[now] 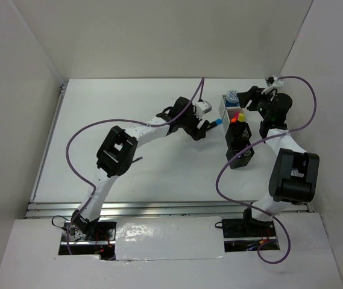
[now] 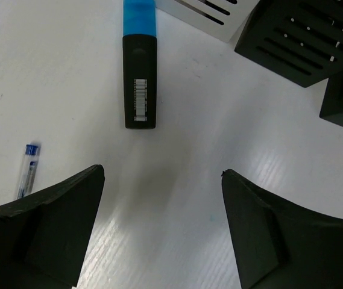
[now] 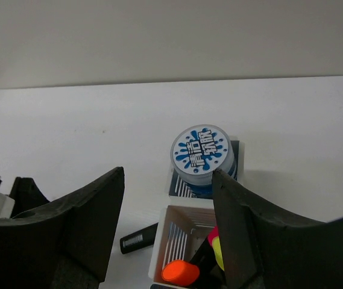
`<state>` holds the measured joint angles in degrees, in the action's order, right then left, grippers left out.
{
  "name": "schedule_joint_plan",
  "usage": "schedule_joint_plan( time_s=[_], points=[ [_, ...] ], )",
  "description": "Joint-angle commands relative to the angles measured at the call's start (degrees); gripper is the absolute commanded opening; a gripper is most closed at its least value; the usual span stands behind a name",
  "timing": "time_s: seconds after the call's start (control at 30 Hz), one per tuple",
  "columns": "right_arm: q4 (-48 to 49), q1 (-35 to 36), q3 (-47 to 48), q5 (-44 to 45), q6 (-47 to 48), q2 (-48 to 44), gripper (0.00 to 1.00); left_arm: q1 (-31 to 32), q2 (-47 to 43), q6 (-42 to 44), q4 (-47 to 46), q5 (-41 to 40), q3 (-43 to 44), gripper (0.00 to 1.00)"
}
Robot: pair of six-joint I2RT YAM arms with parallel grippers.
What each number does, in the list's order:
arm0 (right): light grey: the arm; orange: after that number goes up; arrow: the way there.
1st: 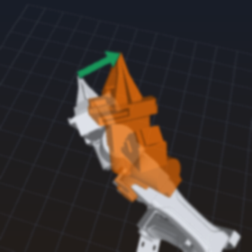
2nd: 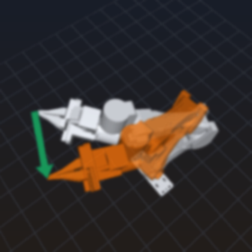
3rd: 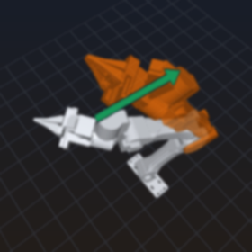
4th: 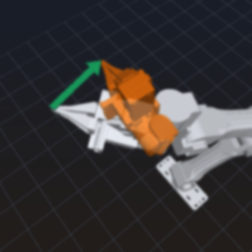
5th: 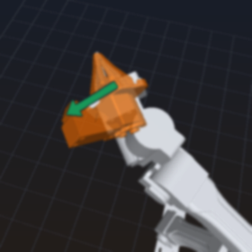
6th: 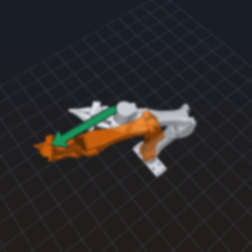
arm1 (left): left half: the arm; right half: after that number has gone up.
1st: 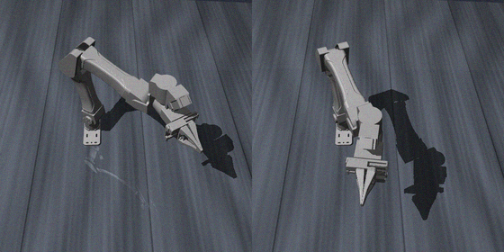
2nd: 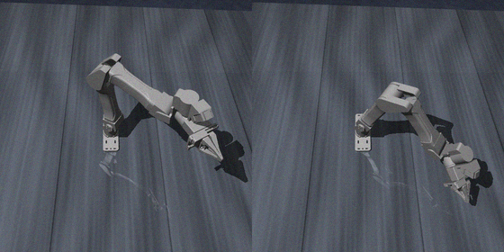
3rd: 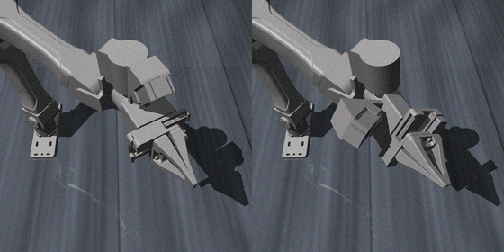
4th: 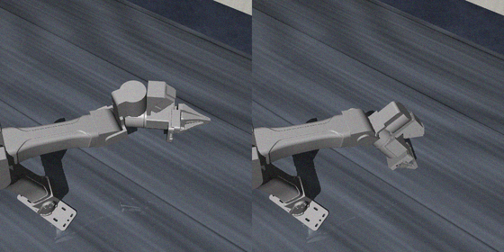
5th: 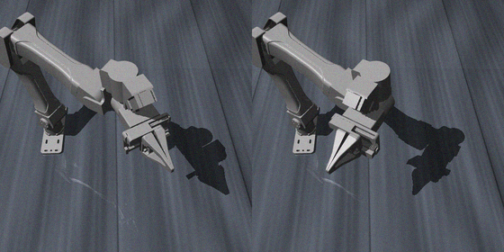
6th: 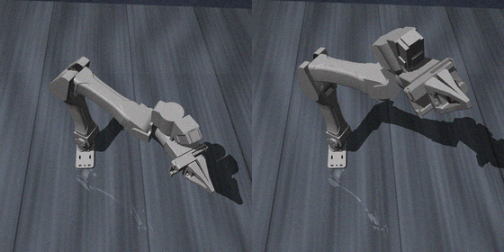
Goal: Sort the stationery into containers
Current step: Pick up the pen from the center of the board.
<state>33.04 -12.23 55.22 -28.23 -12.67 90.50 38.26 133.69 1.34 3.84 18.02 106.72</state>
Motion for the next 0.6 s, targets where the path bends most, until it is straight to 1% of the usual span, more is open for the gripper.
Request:
schedule_joint_plan(
  time_s=[0.0,0.17,0.37,0.43,0.47,0.53,0.57],
  points=[
    [-1.39,-2.0,3.05,-2.62,-3.41,-3.92,0.67,0.59,2.19,1.29,-1.73,-0.44,4.37,0.9],
    [-2.62,-3.24,2.17,-5.61,-3.68,-6.38,0.67,0.94,6.4,1.65,-1.46,-2.72,8.94,0.88],
    [-3.85,-4.2,1.2,-7.01,-2.71,-7.97,0.65,1.73,10.97,1.2,0.47,-4.31,14.39,0.8],
    [-4.03,-4.73,1.29,-7.1,-2.8,-8.14,0.65,1.9,13.52,1.12,3.36,-4.92,18.07,0.77],
    [-4.12,-4.91,1.38,-7.28,-2.98,-8.23,0.65,1.91,14.4,1.12,4.76,-5.1,21.31,0.75],
    [-3.94,-5.26,1.38,-7.19,-3.33,-8.32,0.65,2.08,16.25,0.85,6.7,-5.8,23.26,0.73],
    [-3.94,-5.52,1.38,-7.28,-3.42,-8.23,0.65,2.17,16.69,0.94,7.58,-6.15,25.97,0.73]
  ],
)
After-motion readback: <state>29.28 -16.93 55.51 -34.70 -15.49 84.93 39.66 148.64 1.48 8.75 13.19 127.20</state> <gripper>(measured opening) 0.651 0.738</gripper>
